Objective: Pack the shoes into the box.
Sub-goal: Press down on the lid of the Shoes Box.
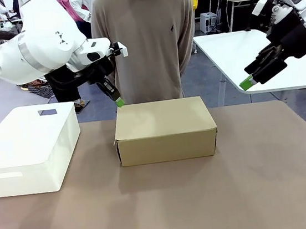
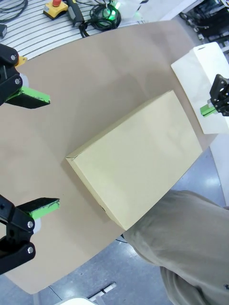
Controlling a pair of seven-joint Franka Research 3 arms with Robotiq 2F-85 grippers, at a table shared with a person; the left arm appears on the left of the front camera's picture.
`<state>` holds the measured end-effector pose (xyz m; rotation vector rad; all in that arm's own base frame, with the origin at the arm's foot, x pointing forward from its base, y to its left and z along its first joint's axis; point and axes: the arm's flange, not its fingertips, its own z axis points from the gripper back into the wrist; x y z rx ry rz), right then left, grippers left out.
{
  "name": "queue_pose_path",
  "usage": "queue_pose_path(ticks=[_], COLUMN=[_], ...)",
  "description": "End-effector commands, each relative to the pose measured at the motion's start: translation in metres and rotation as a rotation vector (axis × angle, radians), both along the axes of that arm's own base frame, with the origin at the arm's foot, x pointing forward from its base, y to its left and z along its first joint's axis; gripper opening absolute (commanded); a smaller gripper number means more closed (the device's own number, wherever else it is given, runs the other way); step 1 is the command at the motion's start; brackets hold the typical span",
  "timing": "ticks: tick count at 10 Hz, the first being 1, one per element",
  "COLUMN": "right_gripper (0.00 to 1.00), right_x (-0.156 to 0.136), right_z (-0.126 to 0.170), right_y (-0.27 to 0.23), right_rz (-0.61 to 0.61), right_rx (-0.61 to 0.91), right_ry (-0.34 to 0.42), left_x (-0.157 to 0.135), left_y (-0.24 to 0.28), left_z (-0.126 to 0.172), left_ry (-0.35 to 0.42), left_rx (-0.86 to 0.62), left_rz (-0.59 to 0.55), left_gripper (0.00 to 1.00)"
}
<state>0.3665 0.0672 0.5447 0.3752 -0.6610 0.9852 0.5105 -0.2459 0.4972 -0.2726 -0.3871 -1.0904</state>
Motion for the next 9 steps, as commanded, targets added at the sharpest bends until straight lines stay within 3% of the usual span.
queue_pose_path(ticks=[1,9], right_gripper=[1.0,1.0], right_x=[0.002,0.002], right_z=[0.0,0.0], right_y=[0.001,0.001], right_rz=[-0.019,-0.019], right_rx=[-0.011,-0.011], right_ry=[0.004,0.004], left_x=[0.008,0.079], left_y=[-0.009,-0.131], left_z=[0.005,-0.009], left_ry=[-0.002,0.118], left_rx=[0.004,0.151], left_rz=[0.037,0.125], left_gripper=[0.0,0.0])
